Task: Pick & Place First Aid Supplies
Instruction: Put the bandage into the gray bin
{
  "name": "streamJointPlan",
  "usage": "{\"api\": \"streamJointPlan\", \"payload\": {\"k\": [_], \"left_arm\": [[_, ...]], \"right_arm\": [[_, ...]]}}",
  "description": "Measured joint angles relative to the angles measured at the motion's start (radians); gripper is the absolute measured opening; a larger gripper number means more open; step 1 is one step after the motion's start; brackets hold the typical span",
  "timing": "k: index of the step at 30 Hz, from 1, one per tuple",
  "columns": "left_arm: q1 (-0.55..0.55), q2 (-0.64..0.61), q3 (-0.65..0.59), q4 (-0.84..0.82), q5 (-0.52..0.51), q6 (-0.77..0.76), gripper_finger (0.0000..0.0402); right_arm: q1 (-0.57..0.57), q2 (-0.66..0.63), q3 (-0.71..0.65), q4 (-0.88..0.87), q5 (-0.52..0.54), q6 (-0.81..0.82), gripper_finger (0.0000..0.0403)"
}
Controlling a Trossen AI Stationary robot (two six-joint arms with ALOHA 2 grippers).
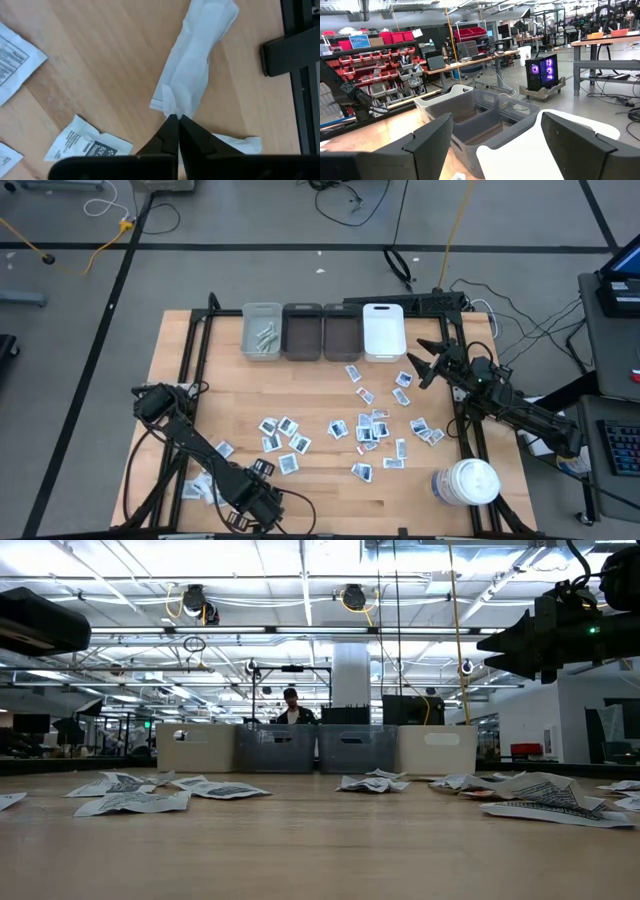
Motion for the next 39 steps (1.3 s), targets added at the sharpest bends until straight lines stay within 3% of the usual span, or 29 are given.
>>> {"api": "streamJointPlan", "payload": {"k": [8, 24, 29, 39], "left_arm": [[0.048, -0.049, -0.001, -0.074, 0.019, -0.032, 0.0002], [0.253, -0.421, 0.000, -0.231, 0.102, -0.102, 0.0001], [0.300, -0.484, 0.000, -0.298, 0.113, -0.103, 0.0001], [0.635, -0.484, 0.000, -0.361, 0.101, 0.005, 0.0001]], "right_arm": [[0.000, 0.000, 0.000, 0.000, 0.000, 0.000, 0.0297], [0.000, 0.000, 0.000, 0.000, 0.000, 0.000, 0.0297], [0.000, 0.000, 0.000, 0.000, 0.000, 0.000, 0.0297], [0.000, 0.000, 0.000, 0.000, 0.000, 0.000, 0.0297]]}}
